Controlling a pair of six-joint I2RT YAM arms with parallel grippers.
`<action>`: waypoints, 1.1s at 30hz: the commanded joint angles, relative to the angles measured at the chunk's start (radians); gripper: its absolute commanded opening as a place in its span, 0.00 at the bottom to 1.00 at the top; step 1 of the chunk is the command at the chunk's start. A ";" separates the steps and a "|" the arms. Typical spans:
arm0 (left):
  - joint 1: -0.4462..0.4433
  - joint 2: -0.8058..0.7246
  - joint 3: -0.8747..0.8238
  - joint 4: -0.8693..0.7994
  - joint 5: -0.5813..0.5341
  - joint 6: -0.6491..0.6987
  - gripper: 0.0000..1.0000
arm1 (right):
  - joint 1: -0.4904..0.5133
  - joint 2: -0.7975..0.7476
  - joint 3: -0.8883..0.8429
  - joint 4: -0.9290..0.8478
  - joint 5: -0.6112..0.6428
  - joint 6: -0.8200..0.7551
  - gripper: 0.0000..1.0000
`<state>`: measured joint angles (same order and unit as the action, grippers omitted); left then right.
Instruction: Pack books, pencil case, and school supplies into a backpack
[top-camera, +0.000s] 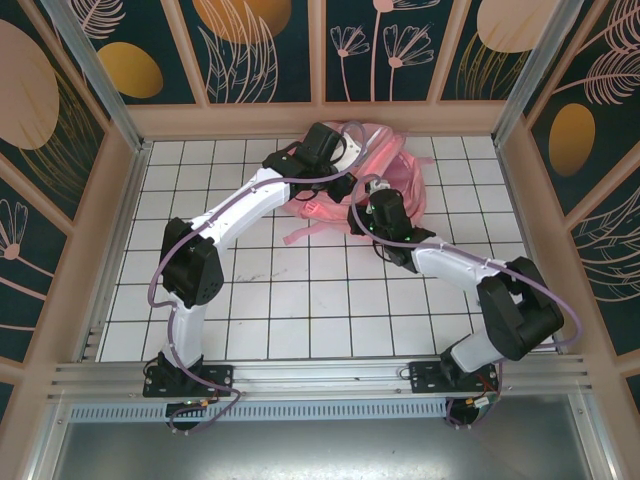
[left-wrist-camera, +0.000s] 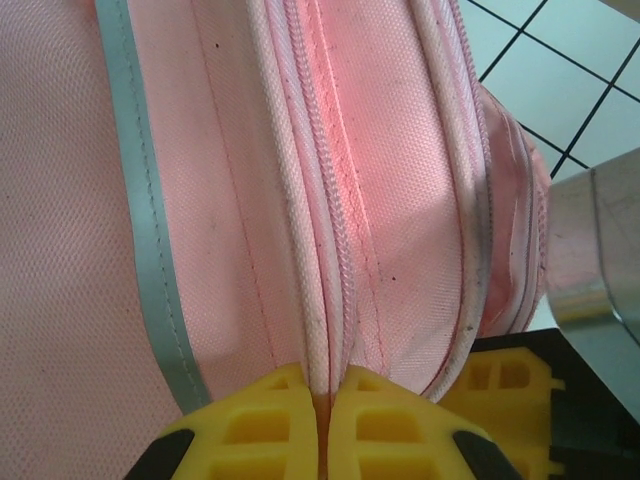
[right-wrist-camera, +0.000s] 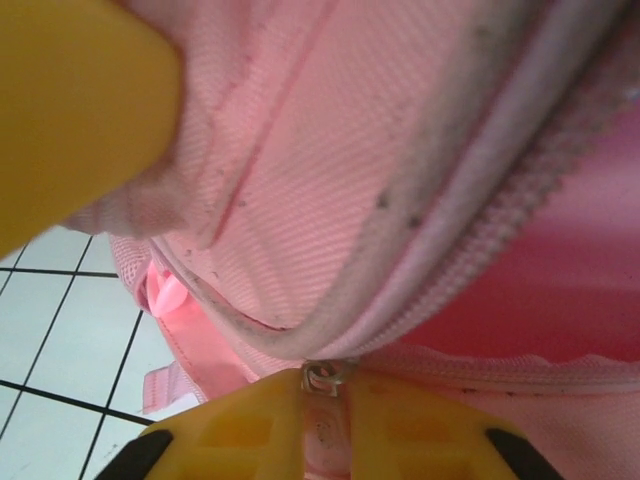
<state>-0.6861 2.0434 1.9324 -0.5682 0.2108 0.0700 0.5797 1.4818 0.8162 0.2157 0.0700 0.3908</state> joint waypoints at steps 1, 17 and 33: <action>-0.005 -0.022 0.059 0.096 0.032 -0.027 0.00 | -0.007 -0.069 -0.013 -0.034 0.125 -0.001 0.12; -0.004 -0.020 -0.009 0.090 -0.031 0.005 0.00 | -0.115 -0.198 0.005 -0.299 0.157 0.002 0.13; -0.002 -0.025 0.000 0.094 0.030 -0.009 0.00 | -0.092 -0.200 0.066 -0.376 -0.137 -0.129 0.44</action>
<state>-0.7010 2.0438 1.9148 -0.5293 0.2138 0.0582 0.4625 1.2770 0.8375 -0.1440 0.0200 0.2893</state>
